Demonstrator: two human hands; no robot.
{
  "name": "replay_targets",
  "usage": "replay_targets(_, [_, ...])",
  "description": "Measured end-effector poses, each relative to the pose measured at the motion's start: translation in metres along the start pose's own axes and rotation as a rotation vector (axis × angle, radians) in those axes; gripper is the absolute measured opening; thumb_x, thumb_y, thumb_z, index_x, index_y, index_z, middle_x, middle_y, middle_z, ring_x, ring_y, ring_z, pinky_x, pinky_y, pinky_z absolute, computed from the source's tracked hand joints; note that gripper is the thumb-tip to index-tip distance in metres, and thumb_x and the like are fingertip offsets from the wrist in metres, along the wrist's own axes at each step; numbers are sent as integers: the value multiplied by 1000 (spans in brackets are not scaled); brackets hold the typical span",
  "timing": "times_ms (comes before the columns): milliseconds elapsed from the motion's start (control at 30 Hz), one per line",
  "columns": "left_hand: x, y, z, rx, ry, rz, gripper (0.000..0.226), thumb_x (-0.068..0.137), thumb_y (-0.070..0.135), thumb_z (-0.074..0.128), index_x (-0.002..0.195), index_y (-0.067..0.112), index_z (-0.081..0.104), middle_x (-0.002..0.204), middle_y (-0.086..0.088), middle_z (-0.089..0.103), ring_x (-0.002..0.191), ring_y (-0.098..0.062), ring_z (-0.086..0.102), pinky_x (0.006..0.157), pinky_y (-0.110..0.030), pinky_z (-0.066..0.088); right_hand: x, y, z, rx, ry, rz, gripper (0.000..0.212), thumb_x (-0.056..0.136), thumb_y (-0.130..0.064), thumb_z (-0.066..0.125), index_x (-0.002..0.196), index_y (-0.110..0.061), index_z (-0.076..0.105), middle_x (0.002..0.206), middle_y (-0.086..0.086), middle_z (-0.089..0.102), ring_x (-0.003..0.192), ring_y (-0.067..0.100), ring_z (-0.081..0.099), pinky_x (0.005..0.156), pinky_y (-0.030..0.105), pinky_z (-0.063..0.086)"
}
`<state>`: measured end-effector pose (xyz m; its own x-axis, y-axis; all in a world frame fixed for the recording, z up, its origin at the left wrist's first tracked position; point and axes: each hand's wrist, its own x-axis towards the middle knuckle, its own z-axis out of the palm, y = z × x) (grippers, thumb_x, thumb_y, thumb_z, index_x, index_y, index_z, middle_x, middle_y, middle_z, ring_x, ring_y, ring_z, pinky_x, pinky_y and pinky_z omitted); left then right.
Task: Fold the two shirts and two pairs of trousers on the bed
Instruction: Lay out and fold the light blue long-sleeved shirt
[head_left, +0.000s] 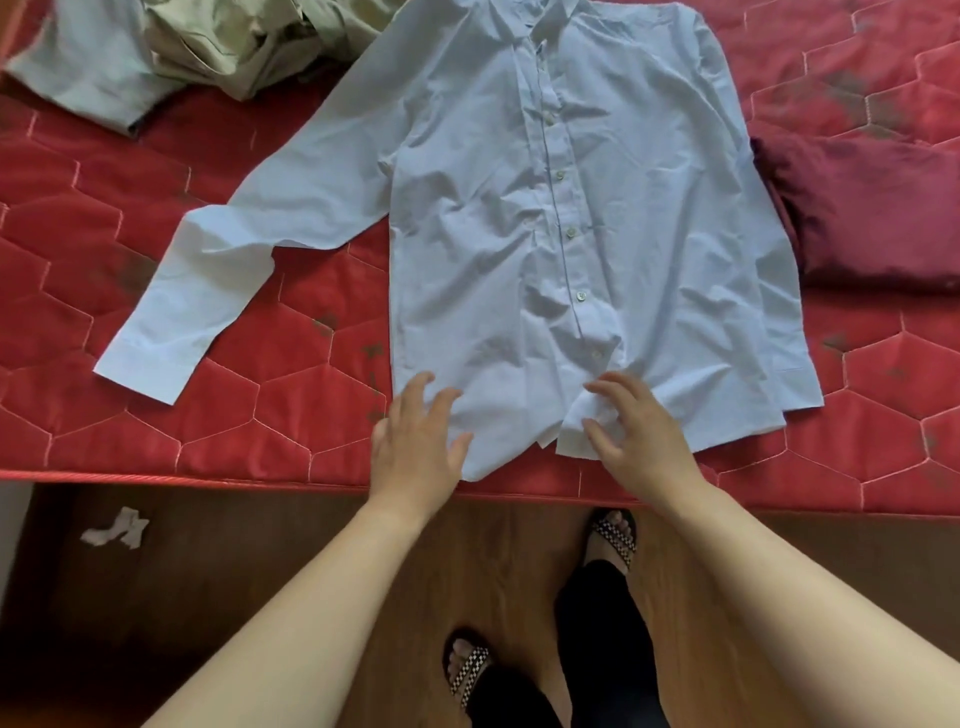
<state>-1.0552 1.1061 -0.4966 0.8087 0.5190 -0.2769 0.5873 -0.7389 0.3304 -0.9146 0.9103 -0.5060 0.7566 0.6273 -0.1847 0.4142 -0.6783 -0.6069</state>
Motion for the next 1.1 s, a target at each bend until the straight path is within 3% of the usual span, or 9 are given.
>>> replay_targets(200, [1, 20, 30, 40, -154, 174, 57, 79, 53, 61, 129, 35, 40, 139, 6, 31, 130, -16, 31, 100, -40, 32, -24, 23, 0, -92, 175, 82, 40, 75, -22, 74, 107, -9, 54, 120, 5, 44, 98, 15, 51, 71, 28, 45])
replay_targets(333, [7, 19, 34, 57, -205, 191, 53, 81, 36, 65, 129, 31, 42, 140, 4, 32, 129, -19, 32, 95, -41, 39, -28, 48, -2, -214, -5, 77, 45, 73, -33, 76, 111, -15, 59, 128, 3, 51, 119, 23, 48, 95, 45, 44])
replay_targets(433, [13, 13, 33, -15, -160, 197, 36, 85, 22, 61, 121, 24, 54, 129, 3, 46, 119, -18, 43, 82, -33, 44, -17, 57, -5, -191, 28, 92, 38, 75, -29, 75, 109, -14, 65, 126, 5, 54, 118, 26, 49, 94, 47, 43])
replay_targets(567, [16, 8, 22, -135, -131, 146, 18, 91, 19, 55, 108, 20, 63, 106, 3, 60, 100, -19, 56, 74, -26, 37, -10, 57, -14, -208, 129, 59, 7, 81, -9, 68, 87, -5, 68, 96, 11, 64, 91, 35, 59, 76, 44, 45])
replay_targets(800, [5, 9, -25, -220, 42, 132, 21, 96, 23, 46, 106, 18, 63, 100, 2, 65, 93, -19, 59, 67, -25, 34, -27, 35, -90, -186, 299, -61, 13, 82, -3, 65, 95, -2, 64, 87, 13, 68, 79, 34, 64, 71, 48, 50])
replay_targets(867, [0, 5, -27, -21, -145, 154, 28, 96, 34, 42, 113, 21, 59, 109, 2, 60, 104, -22, 57, 75, -31, 41, -31, 30, -97, -229, 174, -1, 18, 83, -11, 66, 102, -9, 65, 98, 8, 67, 89, 33, 63, 77, 49, 49])
replay_targets(933, [-6, 2, -19, 224, -346, 141, 41, 92, 50, 37, 123, 29, 53, 123, 5, 52, 117, -19, 49, 88, -37, 40, -34, 26, -91, -212, -86, 95, 31, 84, -30, 64, 114, -22, 61, 113, -3, 59, 102, 20, 58, 84, 43, 47])
replay_targets(1000, [-9, 8, -10, 231, -326, 130, 46, 89, 55, 37, 127, 32, 51, 130, 6, 48, 120, -18, 45, 92, -38, 37, -36, 25, -81, -134, -220, 82, 42, 80, -42, 63, 120, -31, 56, 119, -12, 52, 105, 10, 54, 86, 35, 46])
replay_targets(1100, [1, 32, 0, 181, -213, 188, 45, 91, 49, 39, 131, 31, 46, 137, 3, 43, 122, -21, 44, 93, -39, 37, -24, 24, -66, -103, -172, 36, 40, 83, -43, 60, 121, -33, 55, 123, -12, 50, 107, 10, 53, 82, 30, 45])
